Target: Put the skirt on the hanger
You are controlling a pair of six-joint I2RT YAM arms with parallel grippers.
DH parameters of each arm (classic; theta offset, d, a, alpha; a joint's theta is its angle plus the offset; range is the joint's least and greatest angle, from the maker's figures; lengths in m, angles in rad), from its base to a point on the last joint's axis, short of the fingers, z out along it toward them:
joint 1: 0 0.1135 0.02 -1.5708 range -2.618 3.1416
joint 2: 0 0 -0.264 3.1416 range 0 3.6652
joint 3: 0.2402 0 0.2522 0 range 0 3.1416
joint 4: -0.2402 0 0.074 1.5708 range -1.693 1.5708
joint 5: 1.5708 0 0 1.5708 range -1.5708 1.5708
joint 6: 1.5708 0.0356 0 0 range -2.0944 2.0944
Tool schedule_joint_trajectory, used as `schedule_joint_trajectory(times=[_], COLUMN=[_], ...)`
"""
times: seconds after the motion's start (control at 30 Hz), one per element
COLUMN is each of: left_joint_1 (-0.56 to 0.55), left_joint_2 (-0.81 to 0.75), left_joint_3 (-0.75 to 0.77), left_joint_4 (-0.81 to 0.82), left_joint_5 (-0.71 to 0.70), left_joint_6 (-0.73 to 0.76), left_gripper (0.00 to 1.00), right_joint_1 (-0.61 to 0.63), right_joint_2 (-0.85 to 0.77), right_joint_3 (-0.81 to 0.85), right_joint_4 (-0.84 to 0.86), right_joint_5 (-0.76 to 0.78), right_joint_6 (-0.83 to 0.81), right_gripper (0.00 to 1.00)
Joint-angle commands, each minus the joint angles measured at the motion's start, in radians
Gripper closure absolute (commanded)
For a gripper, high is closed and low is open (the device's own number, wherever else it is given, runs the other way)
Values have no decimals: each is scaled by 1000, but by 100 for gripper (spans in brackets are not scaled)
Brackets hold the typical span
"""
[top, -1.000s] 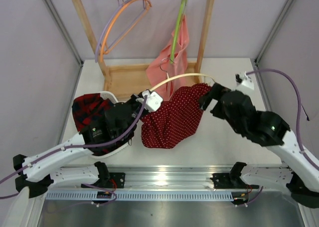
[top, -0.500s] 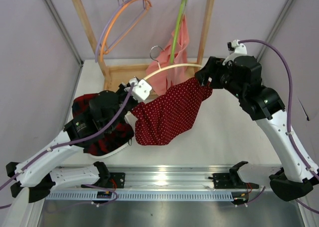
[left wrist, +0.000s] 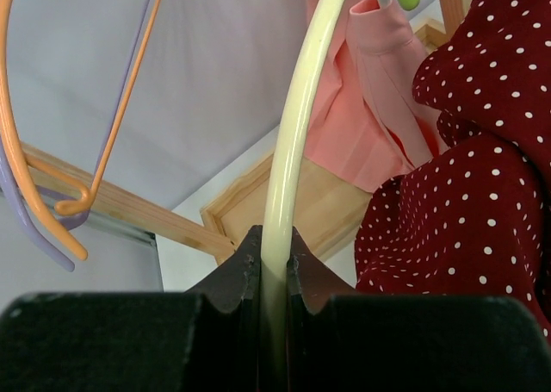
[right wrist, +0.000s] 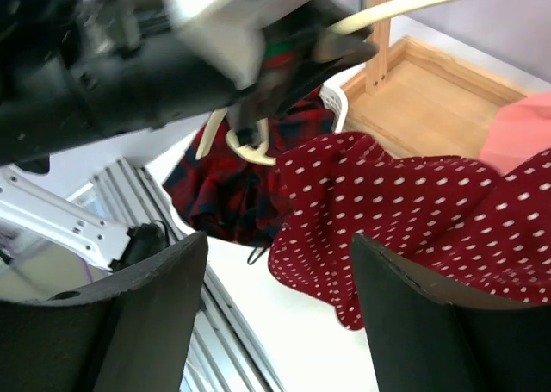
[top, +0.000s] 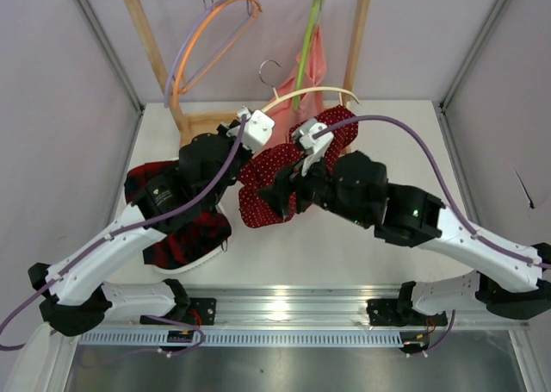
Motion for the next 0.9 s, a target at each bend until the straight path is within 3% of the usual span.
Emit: schedule_joint_trajectory(times=[0.0,0.1,0.43,0.53,0.67,0.7,0.77,0.87], left_joint_1=[30,36,35,35,36,38,44,52], left_joint_2=[-19,-11,22,27,27,27,31,35], left_joint_3=[86,107,156,155,153,156,161,165], left_joint_4=[67,58,26,23,29,29,29,33], left_joint_5=[-38,-16,36,39,41,38,38,47], left_joint_6=[-106,-126,-175,-182,-179,-179,-185,-198], left_gripper=[100,100,100,100,100,100,100,100], right_joint_1=[78,102,102,102,102,102,103,114], right_joint_2=[24,40,155,168,185,190,193,196], right_joint_3=[-44,-103,-95,-90,-86,-84,-83,-89], right_joint_4=[123,207,312,336,344,342,339,342], right_joint_5=[246,260,251,291,360,363,355,349], right_joint_6=[-45,-40,-34,-39,-55,-63,-69,-68], right_gripper=[28,35,39,49,70,83,100,100])
